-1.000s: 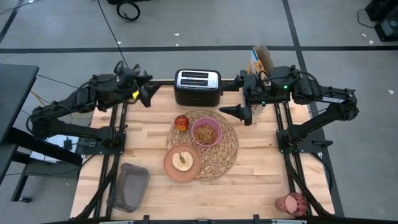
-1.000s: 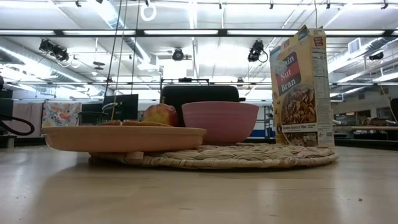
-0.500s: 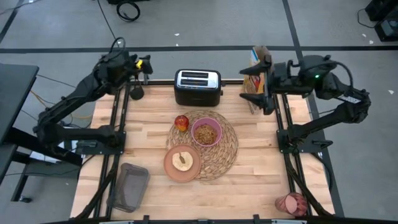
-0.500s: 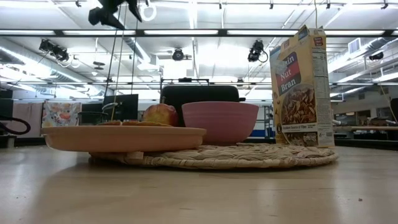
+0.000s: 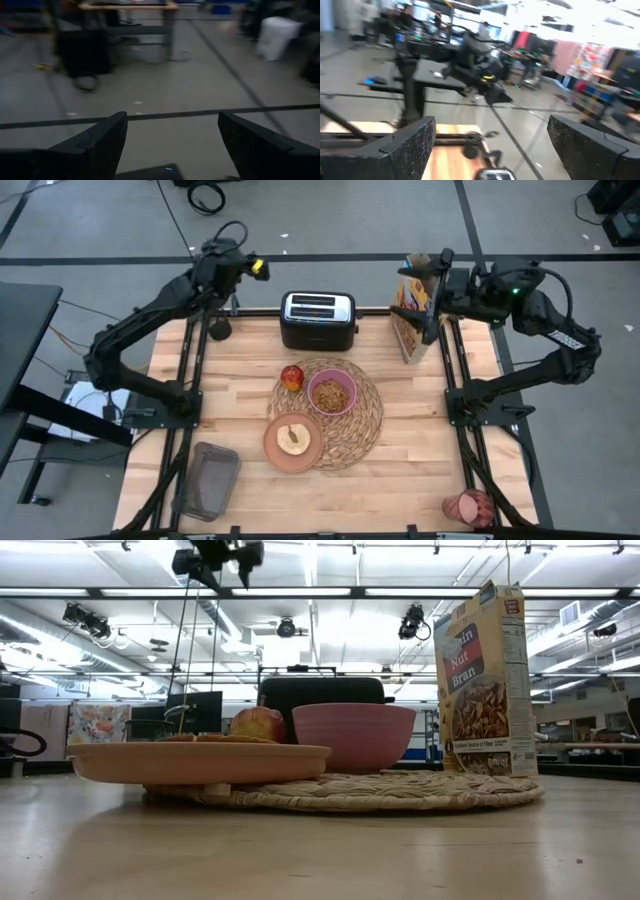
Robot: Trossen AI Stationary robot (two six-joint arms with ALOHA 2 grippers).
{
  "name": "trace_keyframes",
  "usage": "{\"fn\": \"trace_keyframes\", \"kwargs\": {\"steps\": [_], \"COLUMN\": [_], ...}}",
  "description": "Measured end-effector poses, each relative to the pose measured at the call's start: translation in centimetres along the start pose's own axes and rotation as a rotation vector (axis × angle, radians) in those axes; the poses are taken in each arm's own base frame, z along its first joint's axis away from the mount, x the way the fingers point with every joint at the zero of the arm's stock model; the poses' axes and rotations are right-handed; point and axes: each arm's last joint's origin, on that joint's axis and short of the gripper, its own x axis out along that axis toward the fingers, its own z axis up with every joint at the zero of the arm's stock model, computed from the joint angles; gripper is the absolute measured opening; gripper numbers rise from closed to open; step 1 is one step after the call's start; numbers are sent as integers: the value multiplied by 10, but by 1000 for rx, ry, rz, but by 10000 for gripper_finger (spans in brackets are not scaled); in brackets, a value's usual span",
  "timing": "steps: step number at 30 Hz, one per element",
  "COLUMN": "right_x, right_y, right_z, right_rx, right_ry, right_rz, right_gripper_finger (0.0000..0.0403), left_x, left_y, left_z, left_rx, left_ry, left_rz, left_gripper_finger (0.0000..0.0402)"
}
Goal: Arrange a breakfast setting
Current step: Put the black spoon on the brown placemat to the right side of the pink bowl
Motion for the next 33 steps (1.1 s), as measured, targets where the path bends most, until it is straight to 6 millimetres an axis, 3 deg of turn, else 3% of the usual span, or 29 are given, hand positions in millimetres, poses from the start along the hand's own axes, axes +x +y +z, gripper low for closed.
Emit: {"fn": "trace_keyframes", "kwargs": {"steps": [7,12,19,23,28,33], "right_x": [14,27,45,53,62,68], "right_y": [-11,-14,-14,-15,-17,-17], "right_z": [-7,-14,-23,-27,-31,-33], "right_rx": [20,50,100,100,106,109], "right_ry": [55,89,130,144,145,153], "right_rz": [-150,-173,-175,-179,-193,-187], "right_gripper_finger": [384,384,384,384,384,384], "left_x": [42,81,129,148,163,170], "left_y": [-14,-18,24,47,65,69], "left_z": [-24,-51,-89,-96,-99,-103], "left_rx": [89,204,198,192,147,119], "left_ry": [26,109,470,597,656,655], "left_rz": [189,296,396,402,419,458], "left_gripper_finger": [318,318,295,282,279,279]}}
